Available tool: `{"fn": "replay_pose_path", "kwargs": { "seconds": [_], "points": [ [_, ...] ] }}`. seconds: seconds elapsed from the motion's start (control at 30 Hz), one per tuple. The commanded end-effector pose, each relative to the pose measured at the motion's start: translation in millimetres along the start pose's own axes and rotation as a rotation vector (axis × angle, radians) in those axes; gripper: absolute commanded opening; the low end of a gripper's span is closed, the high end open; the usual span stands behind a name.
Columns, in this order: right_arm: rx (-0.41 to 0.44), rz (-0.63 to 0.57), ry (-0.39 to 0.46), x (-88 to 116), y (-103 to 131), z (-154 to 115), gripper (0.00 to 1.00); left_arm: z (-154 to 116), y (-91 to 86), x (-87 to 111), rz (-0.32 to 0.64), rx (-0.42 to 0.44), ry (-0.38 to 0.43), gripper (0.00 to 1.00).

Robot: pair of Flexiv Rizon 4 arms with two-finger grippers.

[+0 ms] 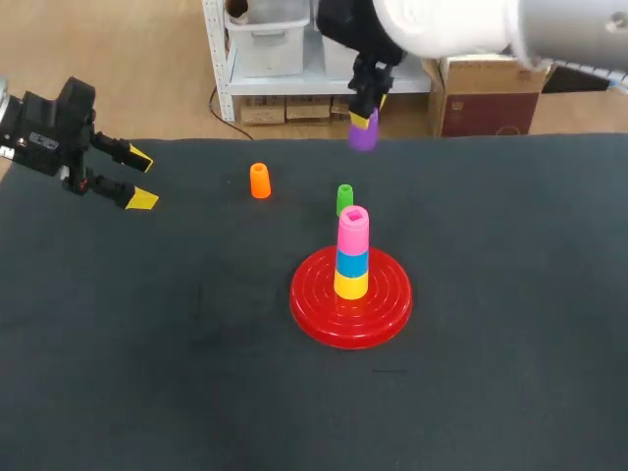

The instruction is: Pick up and stack the cylinders on the red base in this order: pink,purple,orange,green

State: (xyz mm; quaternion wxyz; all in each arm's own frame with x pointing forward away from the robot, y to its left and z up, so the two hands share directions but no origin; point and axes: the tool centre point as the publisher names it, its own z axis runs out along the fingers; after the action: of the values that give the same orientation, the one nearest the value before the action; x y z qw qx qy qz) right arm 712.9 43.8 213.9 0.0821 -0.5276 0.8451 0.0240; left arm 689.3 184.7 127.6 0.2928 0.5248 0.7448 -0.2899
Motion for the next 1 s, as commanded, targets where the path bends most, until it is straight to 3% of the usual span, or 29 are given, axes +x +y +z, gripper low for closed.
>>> {"fn": "replay_pose_path", "kwargs": {
  "seconds": [0.03, 0.13, 0.27, 0.77, 1.0],
  "points": [
    [-0.013, -0.142, -0.137, 21, 35, -32, 0.00, 0, -0.1, 1.1, 0.002, -0.001, -0.003, 1.00],
    [-0.051, -0.092, -0.151, 25, 31, -38, 0.00, 0, -0.1, 1.1, 0.002, -0.001, -0.003, 1.00],
    [-0.067, 0.019, -0.186, 33, 6, -41, 0.00, 0, -0.1, 1.1, 0.002, -0.001, -0.003, 1.00],
    [-0.067, 0.019, -0.186, 33, 6, -41, 0.00, 0, -0.1, 1.1, 0.002, -0.001, -0.003, 1.00],
    [-0.119, -0.148, -0.024, 38, 50, -32, 0.00, 0, -0.1, 1.1, 0.002, -0.001, -0.003, 1.00]
  ]
}}
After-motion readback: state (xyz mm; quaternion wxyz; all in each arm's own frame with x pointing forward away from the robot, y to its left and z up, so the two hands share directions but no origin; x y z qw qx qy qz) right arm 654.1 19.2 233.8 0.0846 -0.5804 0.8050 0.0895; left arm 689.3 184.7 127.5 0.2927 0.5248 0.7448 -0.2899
